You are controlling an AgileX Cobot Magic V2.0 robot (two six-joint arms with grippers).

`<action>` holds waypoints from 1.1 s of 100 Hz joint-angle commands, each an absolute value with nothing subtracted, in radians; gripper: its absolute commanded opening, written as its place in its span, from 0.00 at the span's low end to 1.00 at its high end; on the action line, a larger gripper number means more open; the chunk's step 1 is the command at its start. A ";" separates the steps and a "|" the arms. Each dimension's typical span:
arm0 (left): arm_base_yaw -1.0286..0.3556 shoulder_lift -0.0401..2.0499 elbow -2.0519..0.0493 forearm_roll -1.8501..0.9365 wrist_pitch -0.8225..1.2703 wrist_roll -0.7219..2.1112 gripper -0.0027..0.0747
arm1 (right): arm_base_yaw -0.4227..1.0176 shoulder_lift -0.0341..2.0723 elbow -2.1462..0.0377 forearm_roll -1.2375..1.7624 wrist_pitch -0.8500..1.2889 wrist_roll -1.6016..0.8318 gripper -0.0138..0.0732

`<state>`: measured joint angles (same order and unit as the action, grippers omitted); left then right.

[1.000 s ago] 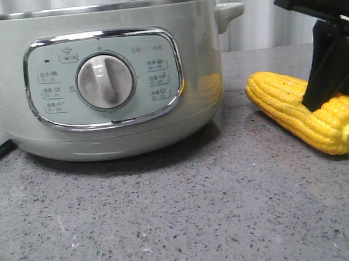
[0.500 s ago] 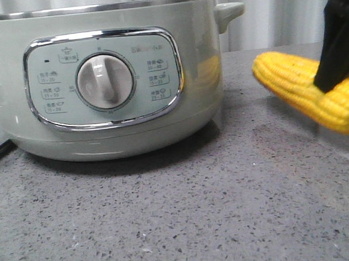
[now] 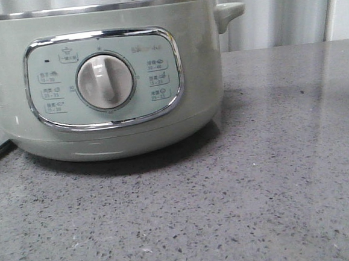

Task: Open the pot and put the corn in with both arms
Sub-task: 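Lift the corn cob with the right gripper and carry it over the pot, then lower the corn into the pot and open the right gripper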

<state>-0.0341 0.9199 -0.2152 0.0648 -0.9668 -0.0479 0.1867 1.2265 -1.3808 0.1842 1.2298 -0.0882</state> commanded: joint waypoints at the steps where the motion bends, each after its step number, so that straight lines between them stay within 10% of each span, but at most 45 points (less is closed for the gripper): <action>1: -0.041 0.889 -0.249 0.056 -1.043 -0.045 0.57 | 0.211 1.202 -1.448 0.195 1.208 -0.095 0.08; 51: -0.041 0.882 -0.339 0.187 -0.950 -0.080 0.57 | 0.514 1.491 -1.728 0.211 1.134 -0.097 0.08; 110: -0.041 0.882 -0.339 0.191 -0.943 -0.080 0.56 | 0.528 1.712 -1.856 0.207 1.083 -0.124 0.18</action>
